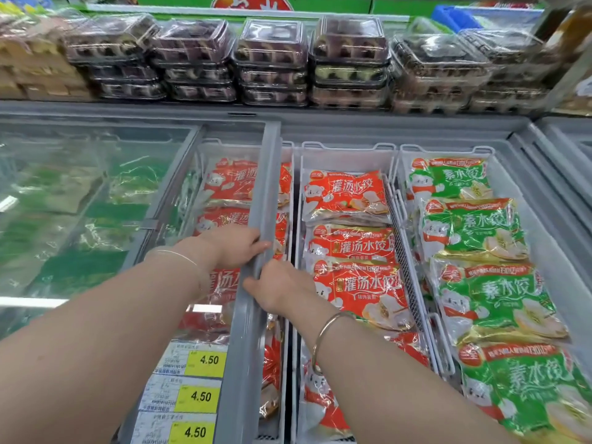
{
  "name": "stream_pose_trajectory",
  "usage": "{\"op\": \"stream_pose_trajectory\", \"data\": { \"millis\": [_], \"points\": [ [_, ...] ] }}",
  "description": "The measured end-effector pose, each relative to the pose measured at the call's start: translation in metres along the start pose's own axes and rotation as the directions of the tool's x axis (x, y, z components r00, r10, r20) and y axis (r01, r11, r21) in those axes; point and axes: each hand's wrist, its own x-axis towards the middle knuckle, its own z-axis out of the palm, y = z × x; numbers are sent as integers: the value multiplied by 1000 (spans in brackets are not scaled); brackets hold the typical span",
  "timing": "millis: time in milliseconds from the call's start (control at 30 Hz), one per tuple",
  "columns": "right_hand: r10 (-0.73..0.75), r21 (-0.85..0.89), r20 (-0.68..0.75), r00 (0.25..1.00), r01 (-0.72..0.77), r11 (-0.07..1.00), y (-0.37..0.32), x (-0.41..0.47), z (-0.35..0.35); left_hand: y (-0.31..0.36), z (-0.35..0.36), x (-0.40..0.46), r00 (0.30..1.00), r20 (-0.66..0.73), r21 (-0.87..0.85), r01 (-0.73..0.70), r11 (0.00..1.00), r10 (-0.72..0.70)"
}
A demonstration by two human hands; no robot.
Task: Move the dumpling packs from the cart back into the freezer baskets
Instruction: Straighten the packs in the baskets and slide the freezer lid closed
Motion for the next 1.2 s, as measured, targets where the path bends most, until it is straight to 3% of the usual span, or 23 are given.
{"op": "stream_pose_trajectory", "data": {
  "millis": [267,500,700,1200],
  "points": [
    [1,-58,-21,1000,-3,998,13,-8,-11,17,5,2,1000,-11,-9,9,1000,-9],
    [48,-75,-26,999,-50,996,62,-24,-32,72,10,16,1000,-11,1,-12,1000,12],
    [104,-62,-97,990,-110,992,127,-44,-55,149,13,35,999,-20,87,-44,995,46],
    [296,-52,-241,924,-317,947,324,-106,-124,372,41,97,989,-62,113,-129,985,136]
  ]
}}
